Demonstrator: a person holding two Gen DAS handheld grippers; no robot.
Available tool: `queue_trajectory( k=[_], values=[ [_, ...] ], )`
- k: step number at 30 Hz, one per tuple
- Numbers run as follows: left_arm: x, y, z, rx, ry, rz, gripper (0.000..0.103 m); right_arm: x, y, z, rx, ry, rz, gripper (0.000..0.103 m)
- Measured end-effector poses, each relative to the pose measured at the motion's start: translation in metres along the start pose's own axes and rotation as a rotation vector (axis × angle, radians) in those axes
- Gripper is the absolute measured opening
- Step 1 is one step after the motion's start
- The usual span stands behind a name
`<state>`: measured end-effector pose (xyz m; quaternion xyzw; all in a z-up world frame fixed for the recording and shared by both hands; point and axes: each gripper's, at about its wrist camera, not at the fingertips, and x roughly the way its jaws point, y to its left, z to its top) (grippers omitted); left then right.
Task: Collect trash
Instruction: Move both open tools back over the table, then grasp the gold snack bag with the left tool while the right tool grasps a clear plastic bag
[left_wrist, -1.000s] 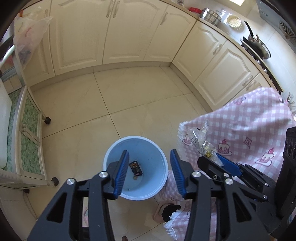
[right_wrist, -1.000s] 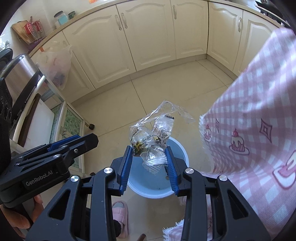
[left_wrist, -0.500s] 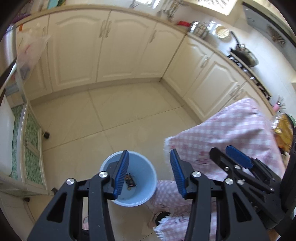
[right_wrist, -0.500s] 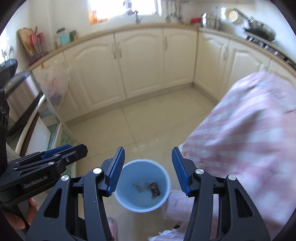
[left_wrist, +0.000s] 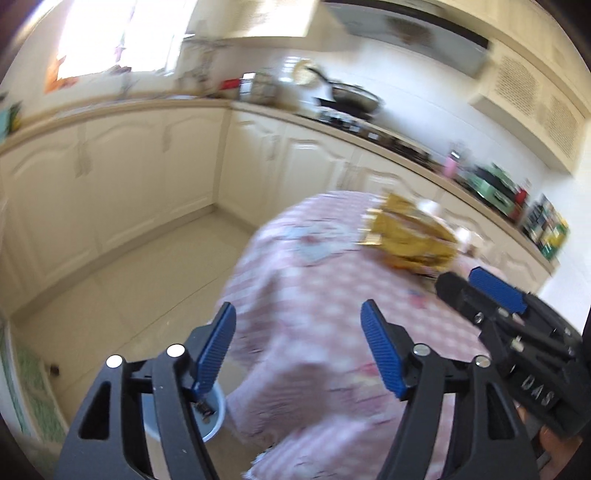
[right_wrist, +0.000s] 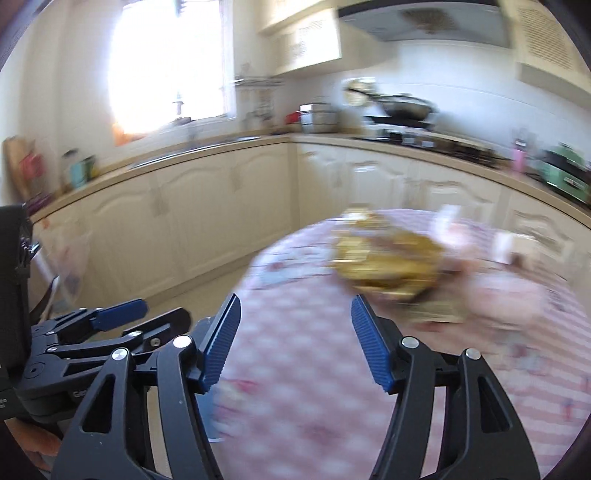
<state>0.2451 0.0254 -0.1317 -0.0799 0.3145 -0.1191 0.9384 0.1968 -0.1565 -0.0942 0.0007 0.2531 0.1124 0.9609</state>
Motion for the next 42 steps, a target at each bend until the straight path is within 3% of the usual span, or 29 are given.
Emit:
queue_trajectory(
  k=[2,8,14,18,21,23,24,25,26,28,29,31,33,42],
  values=[
    [0.012,-0.036,0.004,0.077,-0.001,-0.037,0.069,-0.008,-0.033,0.000,0.041,-0.011,-0.060,0.062],
    [0.051,-0.116,0.016,0.253,0.001,-0.053,0.069,-0.013,-0.121,-0.009,0.151,0.017,-0.206,0.069],
    [0.093,-0.158,0.023,0.343,0.015,-0.026,0.069,-0.004,-0.172,-0.019,0.242,0.040,-0.238,0.071],
    [0.120,-0.167,0.036,0.379,0.042,0.014,0.068,0.006,-0.198,-0.019,0.337,0.052,-0.220,0.078],
    [0.134,-0.167,0.043,0.377,0.069,0.009,0.053,0.016,-0.212,-0.015,0.399,0.071,-0.232,0.080],
    [0.144,-0.167,0.048,0.363,0.091,0.005,0.033,0.025,-0.222,-0.012,0.435,0.088,-0.226,0.081],
    [0.148,-0.163,0.051,0.348,0.103,-0.010,0.028,0.029,-0.224,-0.011,0.452,0.098,-0.219,0.081],
    [0.149,-0.162,0.053,0.336,0.101,-0.022,0.015,0.034,-0.228,-0.012,0.476,0.111,-0.202,0.081],
    [0.147,-0.160,0.055,0.322,0.094,-0.035,0.012,0.038,-0.231,-0.013,0.495,0.116,-0.172,0.081],
    [0.140,-0.158,0.056,0.305,0.072,-0.050,0.008,0.042,-0.234,-0.014,0.506,0.124,-0.157,0.065],
    [0.137,-0.157,0.056,0.299,0.062,-0.058,0.007,0.042,-0.233,-0.013,0.501,0.124,-0.145,0.045],
    [0.127,-0.153,0.058,0.280,0.040,-0.084,0.005,0.038,-0.226,-0.011,0.473,0.114,-0.146,0.036],
    [0.117,-0.150,0.059,0.264,0.021,-0.116,0.005,0.032,-0.216,-0.006,0.432,0.089,-0.157,0.015],
    [0.053,-0.116,0.065,0.167,-0.081,-0.180,0.003,-0.023,-0.170,0.022,0.321,-0.087,-0.197,0.009]
  ],
)
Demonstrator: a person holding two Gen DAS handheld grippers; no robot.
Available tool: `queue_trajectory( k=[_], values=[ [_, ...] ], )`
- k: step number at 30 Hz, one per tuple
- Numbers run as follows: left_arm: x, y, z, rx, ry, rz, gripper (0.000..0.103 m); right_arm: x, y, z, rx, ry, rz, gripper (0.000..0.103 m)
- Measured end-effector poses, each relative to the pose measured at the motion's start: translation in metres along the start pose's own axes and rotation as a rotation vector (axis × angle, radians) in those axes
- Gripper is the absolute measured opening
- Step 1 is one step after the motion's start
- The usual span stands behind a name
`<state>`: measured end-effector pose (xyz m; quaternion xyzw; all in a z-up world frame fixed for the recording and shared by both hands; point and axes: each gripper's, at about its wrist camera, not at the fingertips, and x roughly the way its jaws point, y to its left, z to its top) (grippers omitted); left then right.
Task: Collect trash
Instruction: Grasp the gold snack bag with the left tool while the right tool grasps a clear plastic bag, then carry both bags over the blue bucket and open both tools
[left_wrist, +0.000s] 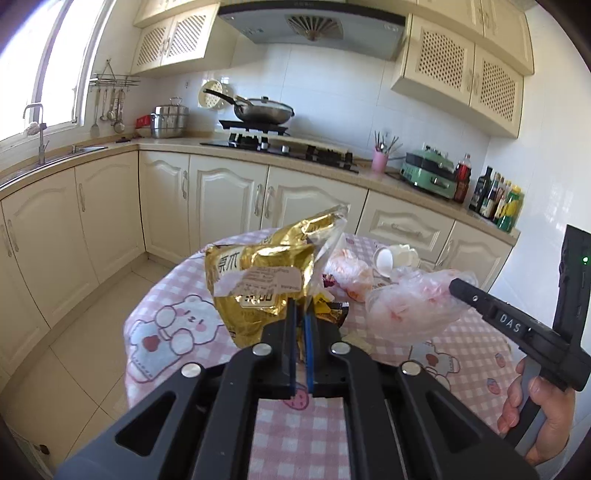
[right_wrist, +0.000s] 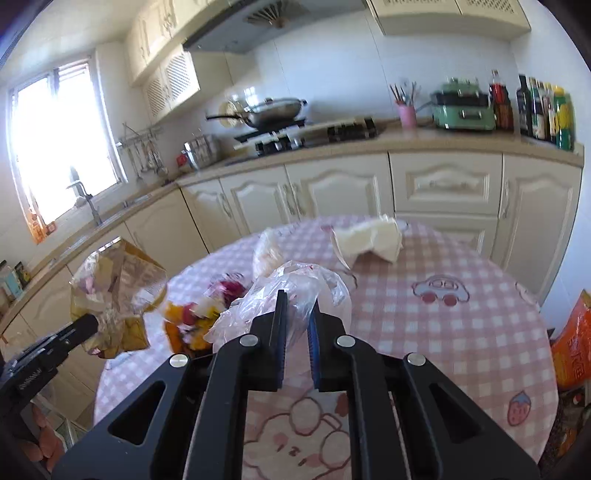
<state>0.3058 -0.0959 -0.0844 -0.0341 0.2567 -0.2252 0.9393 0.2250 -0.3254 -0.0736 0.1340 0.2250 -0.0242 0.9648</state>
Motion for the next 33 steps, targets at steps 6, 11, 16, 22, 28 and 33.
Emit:
queue_trajectory(
  k=[6,11,16,22,28,33],
  values=[
    [-0.045,0.026,-0.003,-0.055,-0.050,0.022,0.003,-0.035,0.049,0.009,-0.079,-0.057,0.070,0.009],
    [-0.083,0.061,-0.018,-0.113,-0.072,0.072,0.003,-0.037,0.103,-0.001,-0.143,-0.033,0.170,0.009],
    [-0.113,0.112,-0.043,-0.200,-0.058,0.162,0.003,-0.026,0.167,-0.029,-0.217,0.030,0.277,0.009],
    [-0.135,0.186,-0.087,-0.331,-0.009,0.277,0.003,0.003,0.234,-0.077,-0.300,0.138,0.378,0.009],
    [-0.134,0.256,-0.139,-0.462,0.079,0.358,0.003,0.044,0.290,-0.135,-0.393,0.269,0.425,0.009],
    [-0.110,0.301,-0.183,-0.536,0.187,0.400,0.003,0.074,0.317,-0.180,-0.461,0.365,0.419,0.009]
  ],
)
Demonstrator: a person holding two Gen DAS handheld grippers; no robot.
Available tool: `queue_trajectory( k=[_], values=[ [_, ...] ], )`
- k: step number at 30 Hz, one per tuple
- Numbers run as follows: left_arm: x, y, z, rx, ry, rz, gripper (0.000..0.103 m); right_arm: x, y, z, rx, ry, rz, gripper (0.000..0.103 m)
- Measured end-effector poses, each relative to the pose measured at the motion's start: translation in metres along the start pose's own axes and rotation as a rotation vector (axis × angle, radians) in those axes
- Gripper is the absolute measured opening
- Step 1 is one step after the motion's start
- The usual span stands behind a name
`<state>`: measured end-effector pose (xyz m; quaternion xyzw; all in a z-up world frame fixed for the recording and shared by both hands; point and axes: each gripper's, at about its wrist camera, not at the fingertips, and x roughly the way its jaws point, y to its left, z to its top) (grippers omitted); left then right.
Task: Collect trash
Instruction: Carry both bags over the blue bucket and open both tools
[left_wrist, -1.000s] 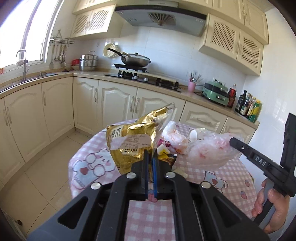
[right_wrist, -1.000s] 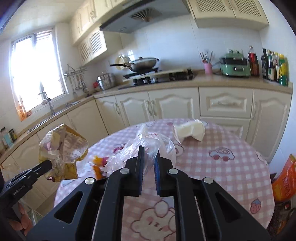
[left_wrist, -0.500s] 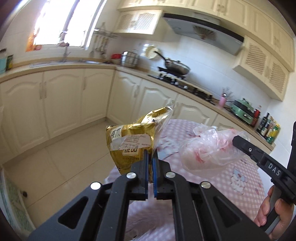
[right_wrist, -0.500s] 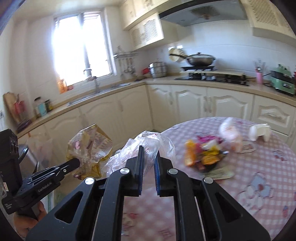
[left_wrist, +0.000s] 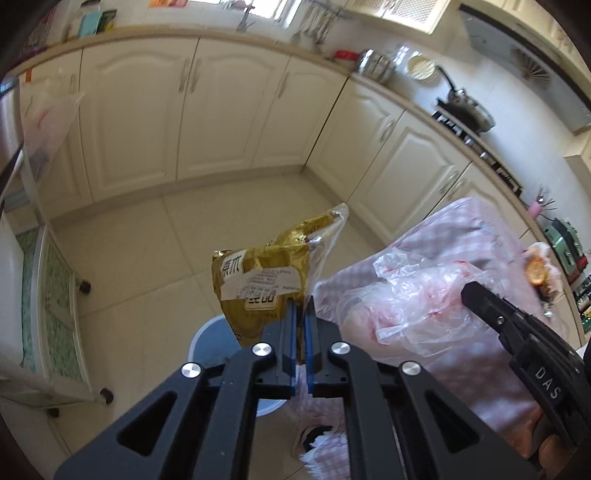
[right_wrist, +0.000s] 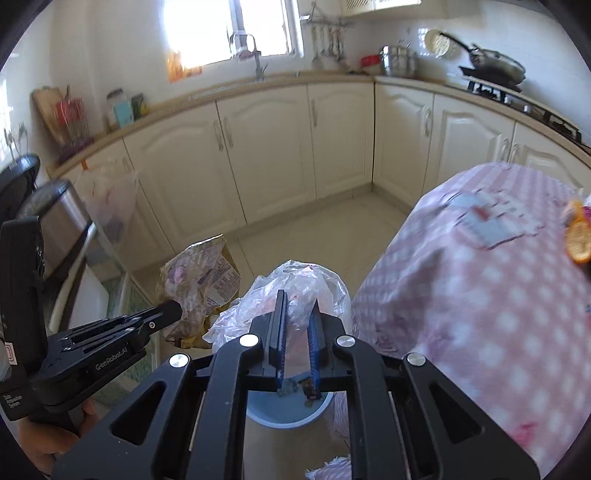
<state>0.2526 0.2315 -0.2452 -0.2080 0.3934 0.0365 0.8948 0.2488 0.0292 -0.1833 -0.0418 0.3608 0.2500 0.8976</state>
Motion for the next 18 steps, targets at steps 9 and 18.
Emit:
queue_trajectory(
  k=[9,18],
  values=[
    [0.076,0.031,-0.010,-0.055,0.134,-0.005,0.011,0.064,-0.002,-0.014,-0.025,0.121,-0.040,0.009],
    [0.103,0.039,-0.014,-0.082,0.177,0.015,0.037,0.097,-0.002,-0.024,-0.026,0.182,-0.051,0.009]
  ],
)
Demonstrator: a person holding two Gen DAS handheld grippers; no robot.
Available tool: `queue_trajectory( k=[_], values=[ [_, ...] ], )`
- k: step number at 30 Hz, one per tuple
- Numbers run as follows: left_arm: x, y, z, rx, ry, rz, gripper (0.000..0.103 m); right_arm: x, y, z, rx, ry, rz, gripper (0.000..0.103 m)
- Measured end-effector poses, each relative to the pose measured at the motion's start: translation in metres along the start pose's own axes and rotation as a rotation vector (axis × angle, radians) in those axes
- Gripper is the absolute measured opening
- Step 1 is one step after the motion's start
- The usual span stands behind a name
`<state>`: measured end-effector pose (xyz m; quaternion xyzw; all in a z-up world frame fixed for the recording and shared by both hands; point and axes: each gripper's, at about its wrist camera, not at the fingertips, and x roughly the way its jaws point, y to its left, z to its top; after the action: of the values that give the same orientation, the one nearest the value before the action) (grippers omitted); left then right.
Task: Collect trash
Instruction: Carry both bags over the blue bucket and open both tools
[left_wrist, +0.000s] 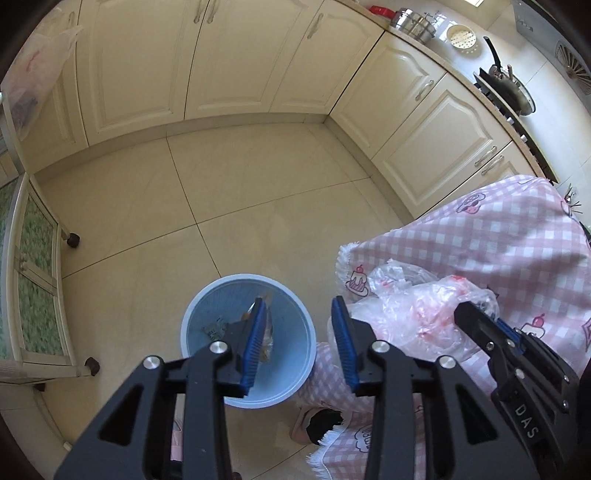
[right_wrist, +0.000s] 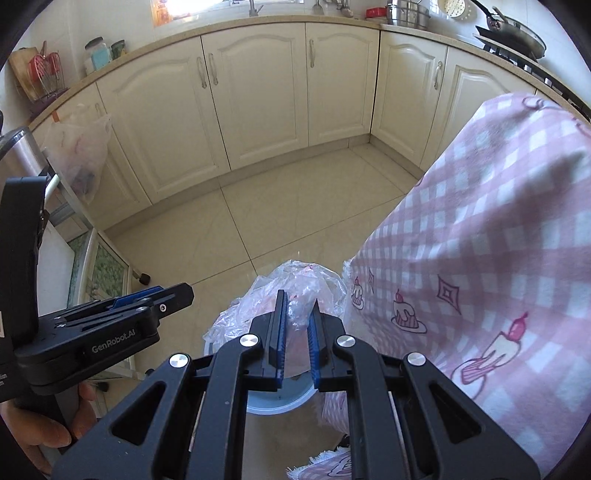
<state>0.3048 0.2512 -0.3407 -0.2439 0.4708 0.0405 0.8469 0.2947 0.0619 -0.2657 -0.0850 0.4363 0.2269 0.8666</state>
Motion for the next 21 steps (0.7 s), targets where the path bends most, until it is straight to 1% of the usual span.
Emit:
queue_trajectory(
  k=[8,12,16,19,21],
  values=[
    [-0.010,0.004,-0.002,-0.016,-0.009,0.010,0.039,0.008,0.010,0.003,-0.016,0.011,0.007,0.009],
    [-0.020,0.004,0.001,-0.020,-0.029,0.009,0.040,0.007,0.016,0.006,-0.025,0.000,0.013,0.009],
    [-0.033,0.008,0.004,-0.029,-0.055,0.008,0.043,0.005,0.023,0.011,-0.030,-0.018,0.029,0.010],
    [-0.042,0.010,0.007,-0.036,-0.075,0.009,0.044,0.003,0.026,0.017,-0.023,-0.045,0.043,0.017],
    [-0.047,0.010,0.009,-0.034,-0.085,0.015,0.045,0.003,0.028,0.020,-0.024,-0.050,0.043,0.018]
  ],
)
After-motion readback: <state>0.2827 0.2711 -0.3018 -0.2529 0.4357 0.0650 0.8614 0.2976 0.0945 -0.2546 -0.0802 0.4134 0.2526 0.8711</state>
